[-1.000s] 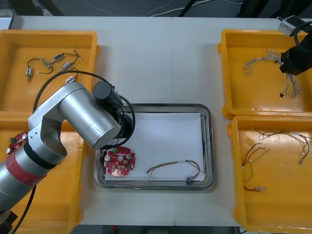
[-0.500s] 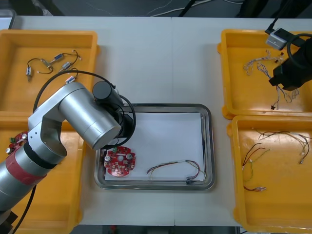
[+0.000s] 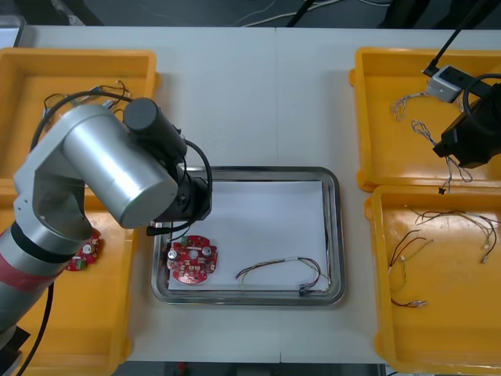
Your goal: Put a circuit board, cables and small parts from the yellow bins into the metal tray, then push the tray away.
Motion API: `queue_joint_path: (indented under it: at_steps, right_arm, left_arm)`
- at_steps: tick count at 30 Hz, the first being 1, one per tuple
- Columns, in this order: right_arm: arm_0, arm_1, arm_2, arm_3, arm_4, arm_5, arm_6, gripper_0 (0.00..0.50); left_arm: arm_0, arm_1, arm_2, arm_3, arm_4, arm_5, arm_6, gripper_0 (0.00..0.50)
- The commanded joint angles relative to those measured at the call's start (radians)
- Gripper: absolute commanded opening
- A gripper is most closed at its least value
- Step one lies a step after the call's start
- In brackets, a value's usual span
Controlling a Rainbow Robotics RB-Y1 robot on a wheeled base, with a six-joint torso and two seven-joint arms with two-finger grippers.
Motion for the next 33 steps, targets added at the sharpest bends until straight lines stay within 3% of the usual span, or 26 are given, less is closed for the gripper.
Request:
queue_joint_path:
  at_steps: [1,5,12,24,33]
  right_arm:
    - [0.034,-0.046,-0.068,-0.059,-0.014,0.036,-0.044,0.0]
    - [0.037,-0.046,-0.074,-0.088,-0.014,0.06,-0.057,0.0]
    - [0.049,-0.043,-0.068,-0.148,-0.027,0.066,-0.061,0.0]
    - [0.049,-0.044,0.047,-0.286,-0.036,0.06,-0.064,0.0]
    - [0.023,-0.05,0.193,-0.364,-0.007,0.013,-0.08,0.0]
  left_arm:
    - [-0.074,0.013,0.111,-0.081,0.053,0.095,-0.034,0.5]
    - [-0.103,0.033,0.183,-0.102,0.067,0.157,-0.041,0.5]
    - [-0.125,0.077,0.287,-0.093,0.067,0.157,-0.107,0.5]
    - [-0.129,0.148,0.485,0.056,0.069,0.157,-0.327,0.5]
    - [-0.166,0.168,0.551,0.194,0.029,0.157,-0.46,0.5]
